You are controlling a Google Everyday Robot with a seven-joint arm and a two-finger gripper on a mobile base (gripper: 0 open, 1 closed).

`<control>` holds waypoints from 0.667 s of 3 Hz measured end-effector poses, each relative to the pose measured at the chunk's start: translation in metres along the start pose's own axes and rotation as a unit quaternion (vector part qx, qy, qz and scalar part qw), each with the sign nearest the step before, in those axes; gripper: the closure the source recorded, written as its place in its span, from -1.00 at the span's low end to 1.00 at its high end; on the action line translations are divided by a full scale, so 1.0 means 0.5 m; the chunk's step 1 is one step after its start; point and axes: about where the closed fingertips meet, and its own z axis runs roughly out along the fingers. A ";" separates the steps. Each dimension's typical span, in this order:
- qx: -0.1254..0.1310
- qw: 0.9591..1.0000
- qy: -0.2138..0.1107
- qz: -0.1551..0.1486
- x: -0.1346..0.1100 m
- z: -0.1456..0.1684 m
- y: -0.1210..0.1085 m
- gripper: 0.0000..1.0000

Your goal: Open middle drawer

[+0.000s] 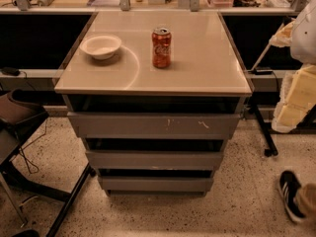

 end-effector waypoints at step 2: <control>0.008 1.000 -0.005 -0.006 0.006 0.018 0.014 -1.00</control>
Offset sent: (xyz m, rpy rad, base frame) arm -0.0114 -0.0011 -0.0334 0.0077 -0.0299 0.0272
